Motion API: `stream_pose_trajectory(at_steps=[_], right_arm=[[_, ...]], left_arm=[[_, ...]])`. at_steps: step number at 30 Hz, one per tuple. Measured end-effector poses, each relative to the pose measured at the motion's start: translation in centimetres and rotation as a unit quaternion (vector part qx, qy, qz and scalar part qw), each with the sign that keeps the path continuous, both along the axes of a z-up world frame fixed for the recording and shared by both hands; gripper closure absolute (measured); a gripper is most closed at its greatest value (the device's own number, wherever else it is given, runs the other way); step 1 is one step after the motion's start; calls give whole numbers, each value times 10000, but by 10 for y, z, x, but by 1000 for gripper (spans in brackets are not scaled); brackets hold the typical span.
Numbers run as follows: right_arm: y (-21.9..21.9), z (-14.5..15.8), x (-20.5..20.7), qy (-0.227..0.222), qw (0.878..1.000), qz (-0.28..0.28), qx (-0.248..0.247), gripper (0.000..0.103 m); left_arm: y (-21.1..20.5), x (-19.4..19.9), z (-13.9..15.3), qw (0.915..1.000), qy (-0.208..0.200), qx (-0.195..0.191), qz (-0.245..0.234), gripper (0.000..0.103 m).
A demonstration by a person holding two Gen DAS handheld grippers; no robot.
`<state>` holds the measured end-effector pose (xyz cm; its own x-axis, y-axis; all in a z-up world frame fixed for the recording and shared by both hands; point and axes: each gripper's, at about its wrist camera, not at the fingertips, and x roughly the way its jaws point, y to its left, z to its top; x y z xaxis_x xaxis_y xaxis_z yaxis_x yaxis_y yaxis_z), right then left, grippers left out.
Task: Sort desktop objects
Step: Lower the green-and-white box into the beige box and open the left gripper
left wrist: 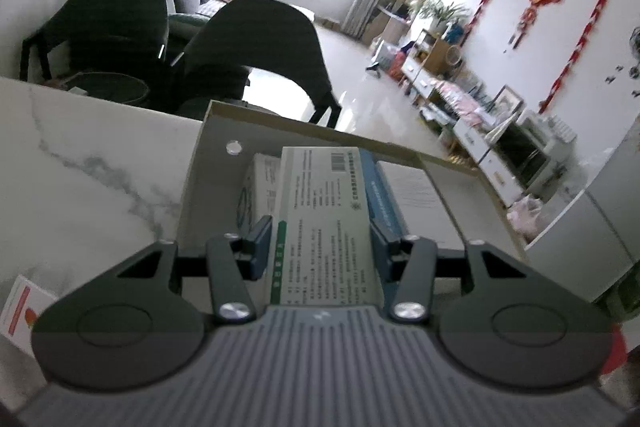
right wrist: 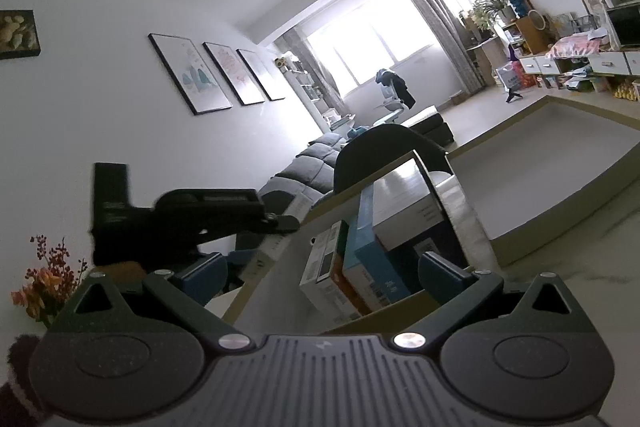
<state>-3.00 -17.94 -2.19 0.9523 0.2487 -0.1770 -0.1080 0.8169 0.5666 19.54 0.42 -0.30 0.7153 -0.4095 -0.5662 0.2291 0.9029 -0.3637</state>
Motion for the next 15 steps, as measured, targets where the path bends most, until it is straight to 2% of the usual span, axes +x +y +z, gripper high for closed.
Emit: stream_pose_trajectory(at_steps=[9,15], right_arm=[[-5,-1,1,-4,10000,-44,12,1],[-8,-1,-1,-18,10000,-49,63,1]], left_arm=[[-26,17,-2,9984,85,556,100,55],[-41,23,-1,9972,153,723,99,55]])
